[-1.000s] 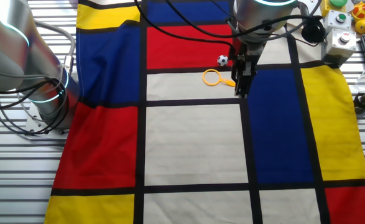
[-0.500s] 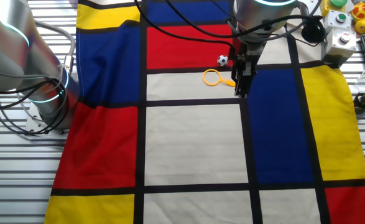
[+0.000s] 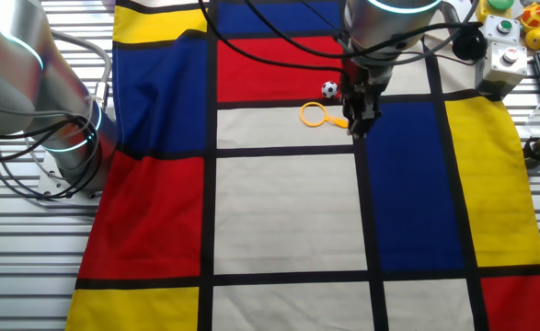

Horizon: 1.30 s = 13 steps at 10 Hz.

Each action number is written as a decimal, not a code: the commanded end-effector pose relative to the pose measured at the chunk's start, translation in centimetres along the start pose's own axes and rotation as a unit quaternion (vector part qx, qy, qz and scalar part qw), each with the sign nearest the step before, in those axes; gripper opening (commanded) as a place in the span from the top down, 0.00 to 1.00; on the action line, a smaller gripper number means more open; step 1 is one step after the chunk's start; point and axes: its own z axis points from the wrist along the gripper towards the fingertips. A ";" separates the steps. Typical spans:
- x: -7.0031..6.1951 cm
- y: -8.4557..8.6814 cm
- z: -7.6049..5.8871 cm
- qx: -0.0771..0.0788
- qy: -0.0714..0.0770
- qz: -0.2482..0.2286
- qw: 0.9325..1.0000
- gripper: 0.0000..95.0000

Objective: Attach the bubble ring to the ball

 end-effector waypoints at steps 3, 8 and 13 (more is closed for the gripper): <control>0.0 0.0 0.0 -0.002 0.000 -0.001 1.000 1.00; -0.5 0.8 0.6 0.000 0.003 0.023 1.000 1.00; -2.9 3.7 6.1 -0.005 0.009 0.034 0.999 1.00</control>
